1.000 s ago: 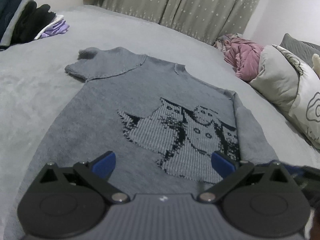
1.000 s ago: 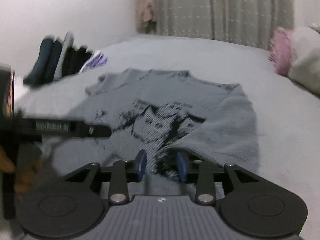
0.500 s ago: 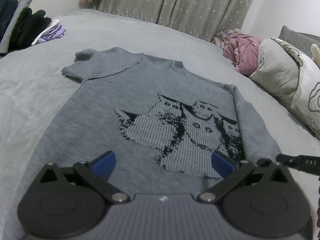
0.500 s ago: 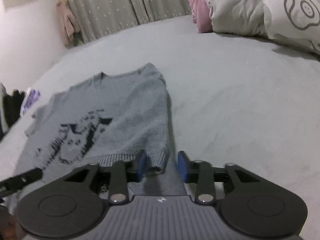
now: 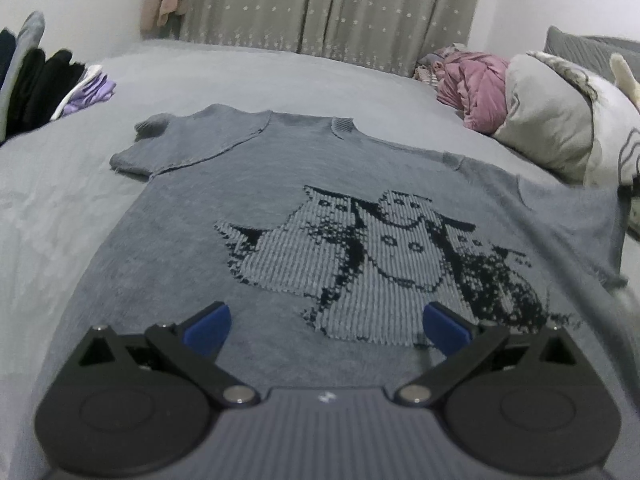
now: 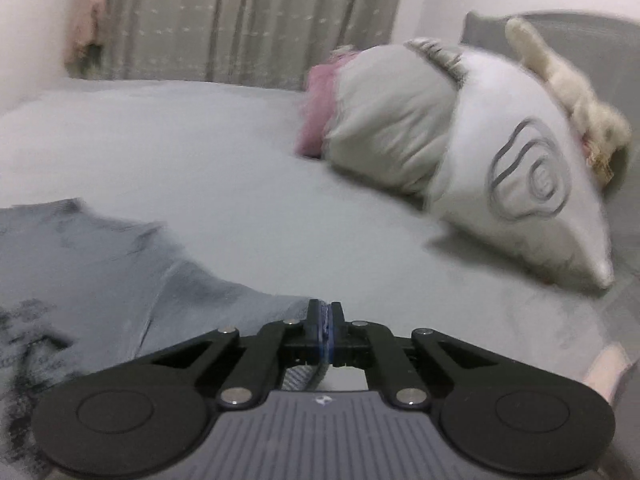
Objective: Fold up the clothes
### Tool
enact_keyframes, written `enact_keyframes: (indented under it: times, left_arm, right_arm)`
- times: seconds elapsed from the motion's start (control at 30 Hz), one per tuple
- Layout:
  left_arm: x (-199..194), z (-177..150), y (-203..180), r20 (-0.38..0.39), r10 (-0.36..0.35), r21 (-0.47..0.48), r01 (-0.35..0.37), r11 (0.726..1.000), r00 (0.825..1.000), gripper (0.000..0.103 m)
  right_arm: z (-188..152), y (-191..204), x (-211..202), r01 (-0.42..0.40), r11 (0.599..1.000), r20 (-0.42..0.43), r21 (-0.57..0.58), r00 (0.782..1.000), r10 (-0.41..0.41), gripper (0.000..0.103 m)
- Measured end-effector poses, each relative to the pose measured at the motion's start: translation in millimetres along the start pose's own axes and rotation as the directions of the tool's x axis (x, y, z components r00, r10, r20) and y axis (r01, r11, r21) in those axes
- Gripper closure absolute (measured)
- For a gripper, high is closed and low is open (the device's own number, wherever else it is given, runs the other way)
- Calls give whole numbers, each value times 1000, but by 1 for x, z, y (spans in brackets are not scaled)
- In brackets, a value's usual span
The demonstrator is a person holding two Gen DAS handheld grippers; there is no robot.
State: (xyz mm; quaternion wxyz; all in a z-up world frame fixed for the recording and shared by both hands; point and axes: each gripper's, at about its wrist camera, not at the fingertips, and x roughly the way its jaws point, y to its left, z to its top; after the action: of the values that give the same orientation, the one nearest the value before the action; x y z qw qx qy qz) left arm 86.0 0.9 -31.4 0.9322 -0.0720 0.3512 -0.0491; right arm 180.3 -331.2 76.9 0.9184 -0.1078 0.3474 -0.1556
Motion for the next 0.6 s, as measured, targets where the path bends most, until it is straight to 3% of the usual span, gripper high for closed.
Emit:
enact_keyframes:
  times: [0.2,0.4,0.53,0.6]
  left_arm:
    - [2,-1,-3,1,5,24,-5,1000,1000,0]
    - [2,-2,-5,2,10,38,-10,999,1000,0]
    - [0,0,-1,-2,-4,12,4,1000,1000,0]
    - [-1,2,1,-7,-15,-7,15,1000,1000,0]
  right_arm:
    - [4,9,54,132,986,-32,-99,990,-136,101]
    - [-26,15,94,108,993,-171,-37,979,-113,99]
    - [-36,-8,73,91,989,-179,116,981,-69,75]
    - [-38,-12,59,71,989,-165,128,985,-50,74]
